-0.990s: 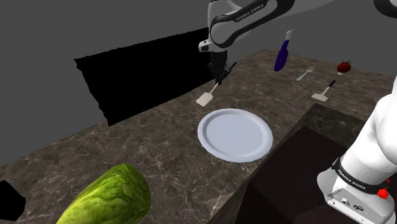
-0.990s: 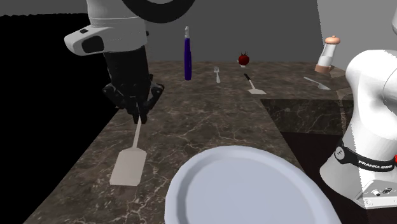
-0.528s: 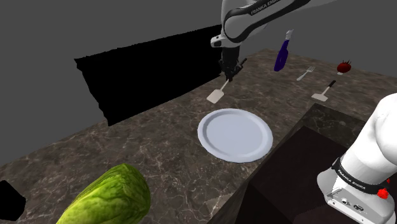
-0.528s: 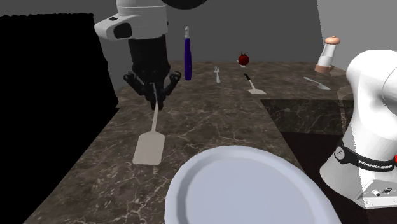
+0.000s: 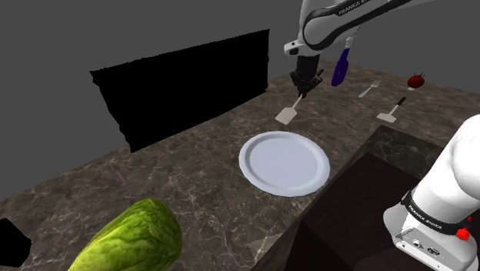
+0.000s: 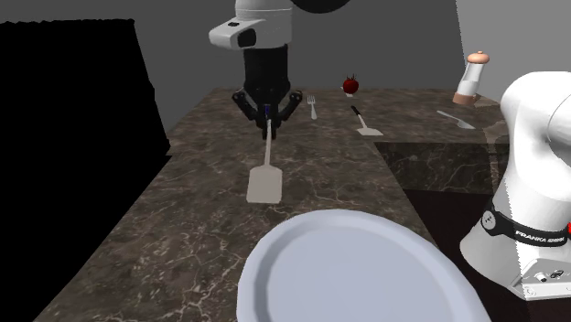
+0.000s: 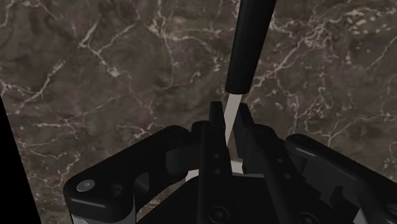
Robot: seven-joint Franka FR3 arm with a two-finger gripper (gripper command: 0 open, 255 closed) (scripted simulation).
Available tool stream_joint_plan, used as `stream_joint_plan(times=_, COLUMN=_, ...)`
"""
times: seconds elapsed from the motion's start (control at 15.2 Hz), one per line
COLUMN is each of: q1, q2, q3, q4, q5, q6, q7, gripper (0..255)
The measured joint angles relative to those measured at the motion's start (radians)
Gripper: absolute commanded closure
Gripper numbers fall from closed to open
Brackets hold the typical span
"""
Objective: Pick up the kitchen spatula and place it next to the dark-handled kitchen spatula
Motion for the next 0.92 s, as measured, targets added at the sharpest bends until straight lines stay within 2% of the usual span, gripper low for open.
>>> stream_joint_plan(times=0.26, q1=-0.042, q2=-0.086, q3=-0.045, q4=-0.094, q5=-0.031, q6=0.017, q7=-0.067, gripper=255)
stream_joint_plan(times=0.92, q1=-0.164, q2=-0.242, q3=-0.18, q4=-0.226, q5=-0.123, q6=0.018, q7=-0.259, gripper=255)
